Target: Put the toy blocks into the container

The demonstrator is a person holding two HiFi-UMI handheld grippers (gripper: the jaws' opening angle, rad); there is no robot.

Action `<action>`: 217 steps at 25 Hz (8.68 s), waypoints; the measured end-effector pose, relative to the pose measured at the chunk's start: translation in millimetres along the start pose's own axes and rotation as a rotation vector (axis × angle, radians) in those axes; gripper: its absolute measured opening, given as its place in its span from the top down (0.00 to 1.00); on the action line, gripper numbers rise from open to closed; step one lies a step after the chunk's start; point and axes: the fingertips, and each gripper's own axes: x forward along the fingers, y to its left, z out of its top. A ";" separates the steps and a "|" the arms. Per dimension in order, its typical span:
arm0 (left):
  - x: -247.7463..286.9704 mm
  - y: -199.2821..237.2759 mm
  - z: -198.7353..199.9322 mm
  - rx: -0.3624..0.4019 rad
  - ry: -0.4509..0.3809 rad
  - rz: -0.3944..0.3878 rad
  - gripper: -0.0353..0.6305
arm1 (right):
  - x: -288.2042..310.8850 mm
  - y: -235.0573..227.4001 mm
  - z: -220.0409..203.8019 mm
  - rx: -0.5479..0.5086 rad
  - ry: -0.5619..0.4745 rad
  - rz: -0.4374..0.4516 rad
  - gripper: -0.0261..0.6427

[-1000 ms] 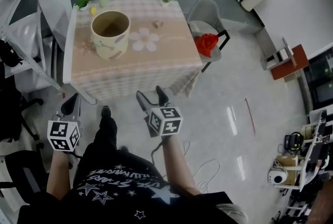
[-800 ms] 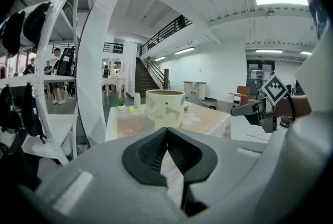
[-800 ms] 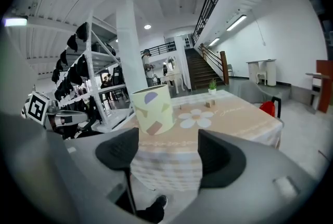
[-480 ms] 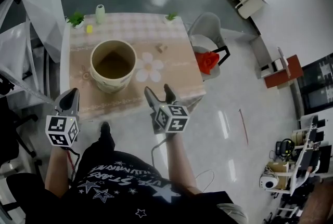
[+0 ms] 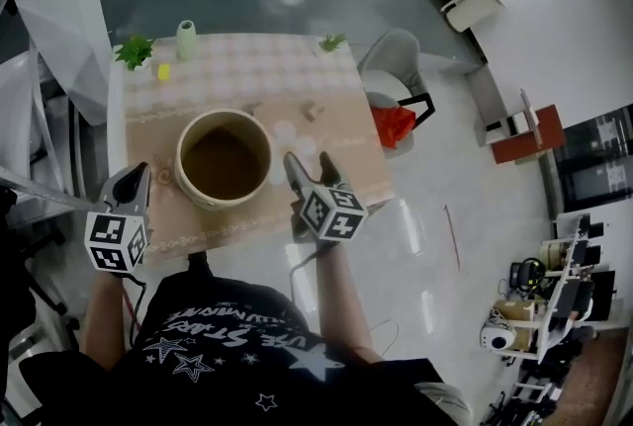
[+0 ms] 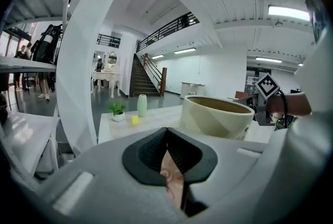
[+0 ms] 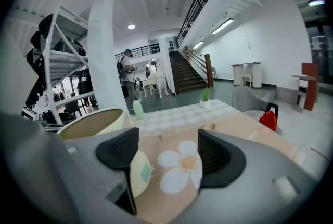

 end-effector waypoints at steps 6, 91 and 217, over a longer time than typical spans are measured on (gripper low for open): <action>22.5 15.2 5.5 -0.003 0.004 -0.003 0.93 | 22.2 -13.6 5.0 0.031 0.011 -0.033 0.44; 0.7 23.1 7.6 -0.128 -0.028 0.246 0.93 | 7.2 175.2 38.4 -0.589 0.111 0.912 0.78; 35.9 38.9 27.4 -0.021 -0.046 0.183 0.93 | 97.4 85.2 97.9 -0.294 -0.042 0.493 0.77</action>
